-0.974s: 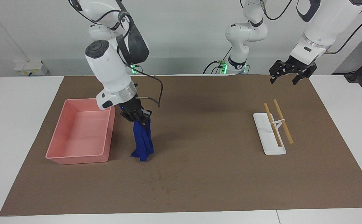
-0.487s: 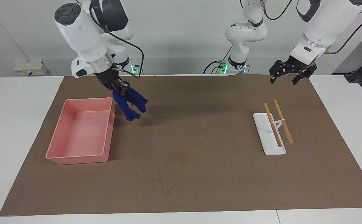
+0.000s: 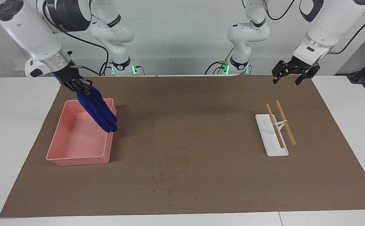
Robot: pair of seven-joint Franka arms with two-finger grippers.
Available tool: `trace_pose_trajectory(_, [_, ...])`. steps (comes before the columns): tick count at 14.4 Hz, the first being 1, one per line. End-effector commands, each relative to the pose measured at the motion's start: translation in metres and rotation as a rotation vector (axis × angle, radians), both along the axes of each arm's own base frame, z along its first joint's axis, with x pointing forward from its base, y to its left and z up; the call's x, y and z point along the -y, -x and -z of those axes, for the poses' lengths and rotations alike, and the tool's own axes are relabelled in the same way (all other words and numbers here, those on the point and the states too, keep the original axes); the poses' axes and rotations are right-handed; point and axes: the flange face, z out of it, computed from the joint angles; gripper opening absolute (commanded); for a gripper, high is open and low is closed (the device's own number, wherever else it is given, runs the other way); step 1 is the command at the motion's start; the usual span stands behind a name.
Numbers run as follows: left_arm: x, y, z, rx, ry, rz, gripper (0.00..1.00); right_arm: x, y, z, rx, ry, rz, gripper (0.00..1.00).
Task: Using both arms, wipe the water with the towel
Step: 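Carry the cloth with the right gripper into the pink bin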
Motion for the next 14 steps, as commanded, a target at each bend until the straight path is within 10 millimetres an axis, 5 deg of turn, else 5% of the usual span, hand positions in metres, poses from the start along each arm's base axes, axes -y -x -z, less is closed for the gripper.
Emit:
trace_pose_trajectory(1, [-0.003, 0.007, -0.007, 0.008, -0.026, 0.004, 1.0, 0.04, 0.002, -0.004, 0.063, 0.045, -0.083, 0.0])
trace_pose_trajectory(4, [-0.005, 0.005, -0.011, 0.026, -0.058, 0.006, 1.0, 0.06, 0.006, 0.021, 0.05, 0.055, -0.08, 0.0])
trace_pose_trajectory(8, [-0.006, 0.007, -0.01, 0.029, -0.057, 0.002, 1.0, 0.056, 0.012, 0.061, 0.069, 0.066, -0.084, 0.0])
trace_pose_trajectory(14, [-0.005, 0.011, -0.01, 0.018, -0.058, 0.002, 1.0, 0.028, 0.072, 0.115, -0.058, 0.062, -0.104, 0.0])
